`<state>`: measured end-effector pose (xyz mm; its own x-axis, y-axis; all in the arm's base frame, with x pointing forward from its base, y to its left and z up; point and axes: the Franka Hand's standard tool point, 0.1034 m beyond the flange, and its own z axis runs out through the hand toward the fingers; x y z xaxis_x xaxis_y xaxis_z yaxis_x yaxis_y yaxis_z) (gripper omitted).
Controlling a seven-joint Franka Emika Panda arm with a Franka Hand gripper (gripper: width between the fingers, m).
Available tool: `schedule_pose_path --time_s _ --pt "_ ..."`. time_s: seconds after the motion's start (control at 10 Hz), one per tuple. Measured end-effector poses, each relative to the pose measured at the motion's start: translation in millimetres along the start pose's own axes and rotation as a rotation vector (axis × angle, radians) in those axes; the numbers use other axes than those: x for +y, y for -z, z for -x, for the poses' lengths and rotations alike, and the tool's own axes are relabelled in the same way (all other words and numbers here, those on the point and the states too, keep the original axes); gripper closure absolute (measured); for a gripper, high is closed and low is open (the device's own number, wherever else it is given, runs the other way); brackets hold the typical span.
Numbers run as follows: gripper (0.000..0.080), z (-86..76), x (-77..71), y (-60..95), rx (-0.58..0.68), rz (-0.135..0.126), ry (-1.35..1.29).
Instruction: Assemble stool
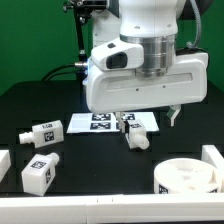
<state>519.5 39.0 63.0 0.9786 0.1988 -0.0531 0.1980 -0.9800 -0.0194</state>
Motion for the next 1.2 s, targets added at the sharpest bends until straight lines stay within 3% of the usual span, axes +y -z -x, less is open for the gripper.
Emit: schedule_pose_path --time_s 0.3,0.4,0.5,0.6,0.8,1.0,1.1,1.2 --pt "0.015 5.4 2.2 -5.2 0.01 0.0 0.011" --pt "0.015 34.4 5.5 -22.0 0.004 -0.004 -0.004" --pt "0.015 57.3 -1.2 -33.2 -0.037 -0.011 -0.023" --pt "0.015 67.6 -7.0 -43.8 -0.057 -0.013 -0.016" --pt "0.015 72.8 -8.6 -53.8 -0.073 -0.015 -0.012" --pt "0.015 72.5 -8.3 -53.6 -0.073 -0.015 -0.011" --pt "0.0242 72.6 -8.4 -53.9 -0.073 -0.015 -0.011" --pt "0.0242 72.7 -8.4 -54.0 -0.074 -0.015 -0.01"
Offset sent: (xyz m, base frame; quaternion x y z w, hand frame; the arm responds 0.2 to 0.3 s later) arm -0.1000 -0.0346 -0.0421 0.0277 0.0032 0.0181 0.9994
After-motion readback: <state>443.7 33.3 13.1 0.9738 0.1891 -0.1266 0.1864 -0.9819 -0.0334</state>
